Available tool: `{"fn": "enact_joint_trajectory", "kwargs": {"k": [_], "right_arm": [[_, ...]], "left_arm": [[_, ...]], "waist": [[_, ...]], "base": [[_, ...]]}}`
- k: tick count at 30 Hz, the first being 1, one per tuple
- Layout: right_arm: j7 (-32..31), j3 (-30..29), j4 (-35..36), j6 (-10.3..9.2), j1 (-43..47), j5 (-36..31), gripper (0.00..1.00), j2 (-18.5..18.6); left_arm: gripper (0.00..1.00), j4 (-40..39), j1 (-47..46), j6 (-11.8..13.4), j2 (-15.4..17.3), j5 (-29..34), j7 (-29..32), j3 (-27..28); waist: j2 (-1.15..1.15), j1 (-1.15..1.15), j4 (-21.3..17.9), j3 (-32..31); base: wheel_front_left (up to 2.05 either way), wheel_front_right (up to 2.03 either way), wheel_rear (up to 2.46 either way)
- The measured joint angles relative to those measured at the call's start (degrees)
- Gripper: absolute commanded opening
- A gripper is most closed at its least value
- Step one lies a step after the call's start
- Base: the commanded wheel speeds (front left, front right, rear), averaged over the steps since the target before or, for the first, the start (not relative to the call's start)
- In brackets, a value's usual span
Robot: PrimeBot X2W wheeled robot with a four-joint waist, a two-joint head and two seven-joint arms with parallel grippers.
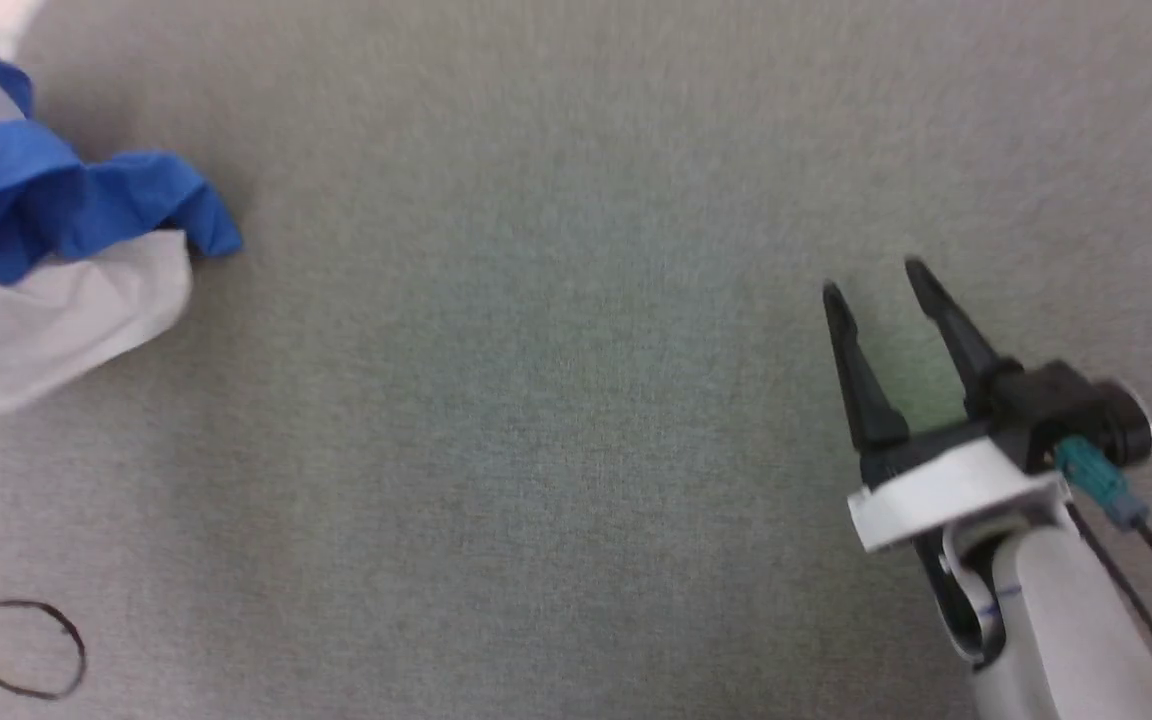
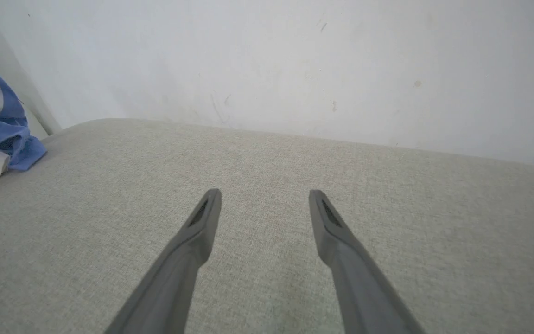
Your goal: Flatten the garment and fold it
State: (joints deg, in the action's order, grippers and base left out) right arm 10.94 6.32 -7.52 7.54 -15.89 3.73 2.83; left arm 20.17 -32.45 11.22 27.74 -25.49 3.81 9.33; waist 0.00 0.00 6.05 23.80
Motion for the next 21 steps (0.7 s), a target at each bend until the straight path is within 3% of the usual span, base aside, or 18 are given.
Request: {"fn": "enact_joint_trajectory", "kwargs": {"k": [4,10,15,21], "right_arm": [[0.3,-1.3,-0.7,0.0,3.3,1.2,1.0,0.1],[0.3,-3.7,-0.4,0.0,6.6,2.9,1.0,0.0],[0.1,-5.7,0.8,0.0,8.3,2.9,1.0,0.0],[-0.9,-7.0,2.3,0.0,8.9,2.8,1.0,0.0]], "left_arm": [[0.0,-0.1,-3.1,-2.7,1.0,3.2,-6.3,-3.2],[0.0,-2.7,-9.1,-6.3,0.3,4.5,-7.9,-8.7],[0.0,-5.0,-13.5,-8.2,-4.9,4.3,-7.3,-13.8],[0.0,-5.3,-17.9,-10.2,-12.2,3.2,-6.9,-19.2]], "waist": [[0.0,0.0,0.3,-5.4],[0.0,-0.02,0.5,-13.5],[0.0,-0.02,-0.4,-18.7],[0.0,0.0,-4.1,-21.5]], "base": [[0.0,0.0,0.0],[0.0,0.0,0.0],[0.0,0.0,0.0],[0.0,0.0,0.0]]}}
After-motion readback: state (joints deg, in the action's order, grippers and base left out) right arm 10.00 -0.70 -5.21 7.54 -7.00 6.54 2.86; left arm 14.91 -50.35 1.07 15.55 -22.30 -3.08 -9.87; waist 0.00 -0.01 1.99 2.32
